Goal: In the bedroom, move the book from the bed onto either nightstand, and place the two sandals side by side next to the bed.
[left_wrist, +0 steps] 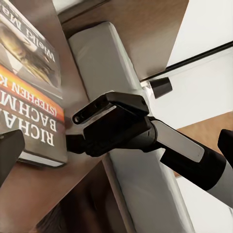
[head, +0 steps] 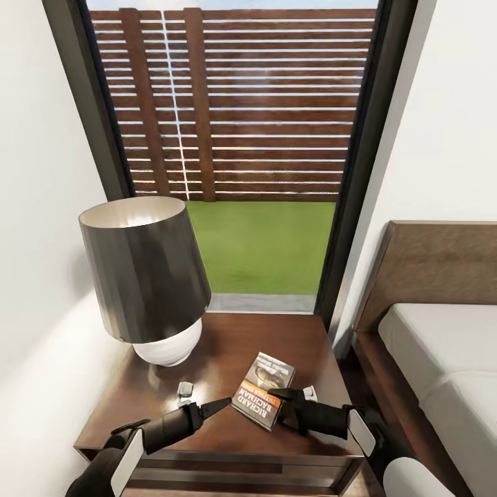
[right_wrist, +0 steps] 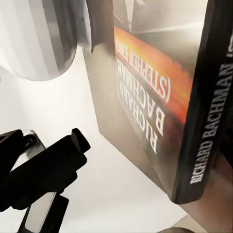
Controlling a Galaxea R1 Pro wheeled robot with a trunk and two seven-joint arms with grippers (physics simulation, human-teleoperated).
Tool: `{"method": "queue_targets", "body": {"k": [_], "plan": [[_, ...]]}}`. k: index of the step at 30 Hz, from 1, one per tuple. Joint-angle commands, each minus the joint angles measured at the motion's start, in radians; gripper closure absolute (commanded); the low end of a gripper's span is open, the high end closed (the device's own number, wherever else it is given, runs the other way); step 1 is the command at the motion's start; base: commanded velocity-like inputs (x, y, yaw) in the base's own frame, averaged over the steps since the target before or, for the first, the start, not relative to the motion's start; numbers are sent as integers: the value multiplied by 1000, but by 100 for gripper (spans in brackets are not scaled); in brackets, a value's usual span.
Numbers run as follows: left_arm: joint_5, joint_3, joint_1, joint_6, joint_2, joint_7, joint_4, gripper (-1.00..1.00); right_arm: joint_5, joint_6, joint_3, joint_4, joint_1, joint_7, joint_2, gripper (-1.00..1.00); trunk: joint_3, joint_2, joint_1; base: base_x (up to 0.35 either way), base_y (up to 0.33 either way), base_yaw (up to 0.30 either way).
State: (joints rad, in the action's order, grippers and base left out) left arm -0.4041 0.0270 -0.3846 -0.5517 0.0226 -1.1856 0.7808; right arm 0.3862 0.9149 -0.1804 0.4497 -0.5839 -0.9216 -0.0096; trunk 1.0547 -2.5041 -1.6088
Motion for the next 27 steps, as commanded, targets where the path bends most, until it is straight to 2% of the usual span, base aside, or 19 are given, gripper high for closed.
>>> {"method": "queue_targets", "body": {"k": [1,17,21,27], "plan": [[-4,0,0,-10,0,-2,0,-100,-3,4,-4,0,-1,-3,0,-100,1,0,0,0,0,0],[-4,0,0,-10,0,-2,0,-100,-3,4,-4,0,-1,-4,0,-100,1,0,0,0,0,0],[-4,-1,0,-10,0,-2,0,-100,-3,4,-4,0,-1,-4,0,-100,-15,1,2,0,0,0],[-4,-1,0,-10,-1,-2,0,-100,-3,4,-4,0,-1,-4,0,-100,-15,1,2,0,0,0]]}}
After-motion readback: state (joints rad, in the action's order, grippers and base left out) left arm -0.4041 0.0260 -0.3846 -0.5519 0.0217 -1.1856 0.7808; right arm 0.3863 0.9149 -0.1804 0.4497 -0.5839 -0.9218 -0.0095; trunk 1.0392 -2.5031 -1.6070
